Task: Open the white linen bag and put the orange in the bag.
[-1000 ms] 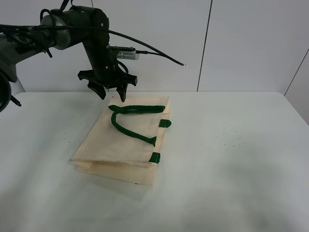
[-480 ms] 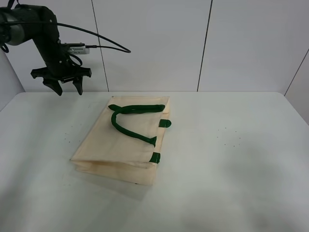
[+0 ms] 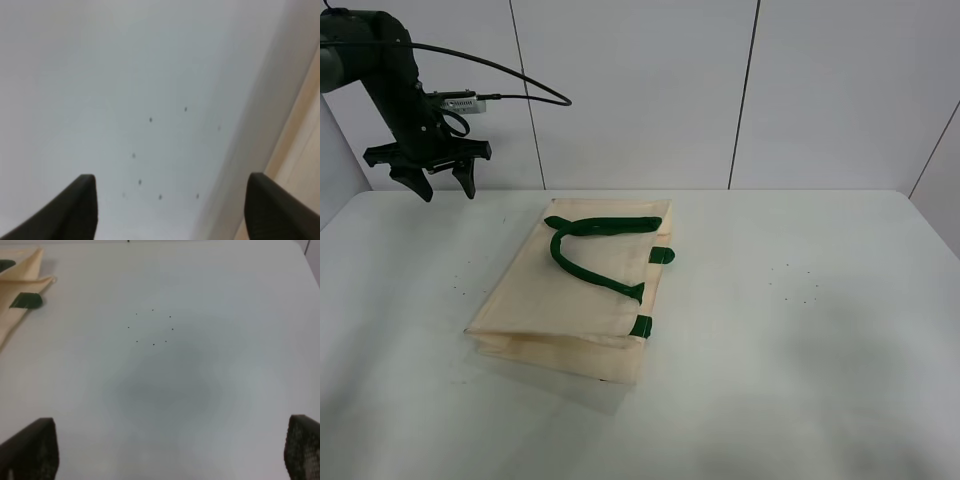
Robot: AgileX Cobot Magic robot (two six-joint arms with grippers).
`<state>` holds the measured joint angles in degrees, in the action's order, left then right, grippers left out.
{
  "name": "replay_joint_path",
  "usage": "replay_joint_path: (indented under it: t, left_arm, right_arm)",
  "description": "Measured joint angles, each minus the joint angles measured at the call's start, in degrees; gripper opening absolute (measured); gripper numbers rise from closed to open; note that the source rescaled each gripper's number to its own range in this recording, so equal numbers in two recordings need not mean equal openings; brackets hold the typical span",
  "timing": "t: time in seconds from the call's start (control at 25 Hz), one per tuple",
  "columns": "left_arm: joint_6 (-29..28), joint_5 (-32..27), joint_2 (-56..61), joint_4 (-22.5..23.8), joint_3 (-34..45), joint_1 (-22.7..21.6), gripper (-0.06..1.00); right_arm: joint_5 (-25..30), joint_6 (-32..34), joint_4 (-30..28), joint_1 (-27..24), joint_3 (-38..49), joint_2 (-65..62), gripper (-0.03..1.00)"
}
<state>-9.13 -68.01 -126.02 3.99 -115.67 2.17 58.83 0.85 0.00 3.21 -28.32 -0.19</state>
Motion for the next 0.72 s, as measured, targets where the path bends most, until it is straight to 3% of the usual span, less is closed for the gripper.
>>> replay_joint_path:
  t: [0.4, 0.72]
  left_arm:
    - [0.8, 0.0, 13.4, -0.1, 25.2, 0.0, 0.81]
    - [0.9, 0.0, 34.4, 2.1, 50.6, 0.0, 0.81]
  right_arm:
    - [0.0, 0.0, 0.0, 0.0, 0.0, 0.0, 1.0]
    - [0.0, 0.0, 0.0, 0.0, 0.0, 0.0, 1.0]
